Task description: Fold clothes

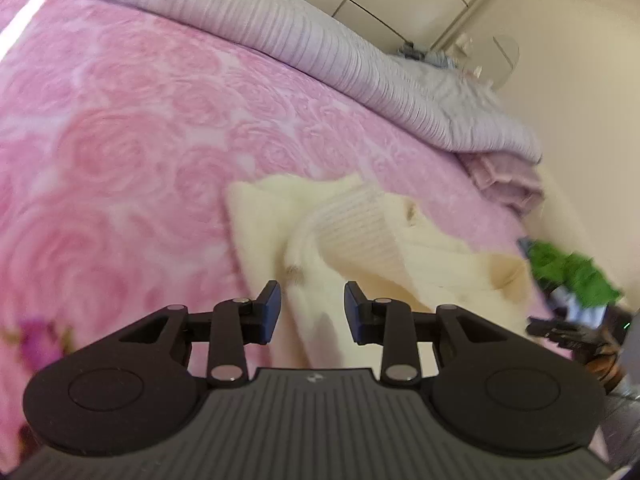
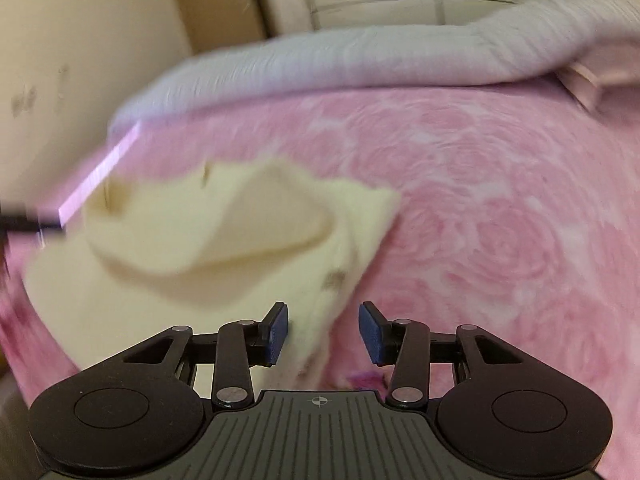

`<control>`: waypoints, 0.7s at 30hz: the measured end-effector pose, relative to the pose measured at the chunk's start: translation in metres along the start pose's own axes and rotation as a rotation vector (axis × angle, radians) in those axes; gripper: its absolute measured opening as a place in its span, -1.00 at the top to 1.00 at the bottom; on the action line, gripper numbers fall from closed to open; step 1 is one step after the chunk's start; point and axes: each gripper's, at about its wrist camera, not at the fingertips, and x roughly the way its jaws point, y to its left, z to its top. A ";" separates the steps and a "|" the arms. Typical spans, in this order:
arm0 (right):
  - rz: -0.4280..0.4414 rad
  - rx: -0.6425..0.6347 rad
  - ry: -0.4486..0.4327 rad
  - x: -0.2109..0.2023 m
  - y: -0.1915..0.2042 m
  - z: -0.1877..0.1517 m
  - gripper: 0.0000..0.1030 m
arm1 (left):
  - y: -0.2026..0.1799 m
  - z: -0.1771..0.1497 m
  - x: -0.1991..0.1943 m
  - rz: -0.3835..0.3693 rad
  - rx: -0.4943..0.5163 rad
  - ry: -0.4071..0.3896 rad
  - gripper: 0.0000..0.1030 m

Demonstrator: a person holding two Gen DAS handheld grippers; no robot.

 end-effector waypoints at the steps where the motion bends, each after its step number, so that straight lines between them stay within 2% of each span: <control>1: -0.012 -0.042 0.018 0.008 0.006 -0.001 0.14 | -0.004 0.003 0.010 0.019 0.025 0.004 0.42; 3: -0.023 -0.041 -0.003 0.023 0.008 0.005 0.14 | -0.008 0.008 0.027 0.061 0.054 0.018 0.42; 6: -0.100 0.047 -0.018 0.051 -0.003 0.023 0.14 | 0.000 0.017 0.054 0.099 -0.002 0.037 0.46; 7: -0.113 0.097 -0.018 0.057 -0.011 0.030 0.14 | 0.006 0.020 0.058 0.082 -0.050 0.035 0.47; 9: -0.049 0.210 -0.019 0.064 -0.028 0.034 0.14 | 0.017 0.024 0.061 0.038 -0.141 0.031 0.47; 12: -0.012 0.247 -0.037 0.060 -0.038 0.029 0.14 | 0.029 0.026 0.061 -0.036 -0.214 0.035 0.46; 14: -0.006 0.241 -0.040 0.058 -0.041 0.025 0.14 | 0.026 0.027 0.062 -0.081 -0.176 0.042 0.45; 17: -0.009 0.229 -0.055 0.056 -0.042 0.026 0.14 | 0.016 0.028 0.068 -0.061 -0.077 0.053 0.44; 18: -0.018 0.220 -0.060 0.056 -0.040 0.028 0.14 | 0.016 0.029 0.069 -0.062 -0.082 0.052 0.45; 19: -0.027 0.200 -0.066 0.055 -0.035 0.032 0.16 | 0.016 0.029 0.071 -0.064 -0.089 0.050 0.49; 20: -0.037 0.180 -0.071 0.054 -0.029 0.036 0.35 | 0.017 0.029 0.070 -0.070 -0.096 0.045 0.58; 21: -0.046 0.154 -0.065 0.056 -0.026 0.038 0.52 | 0.017 0.029 0.070 -0.071 -0.090 0.038 0.88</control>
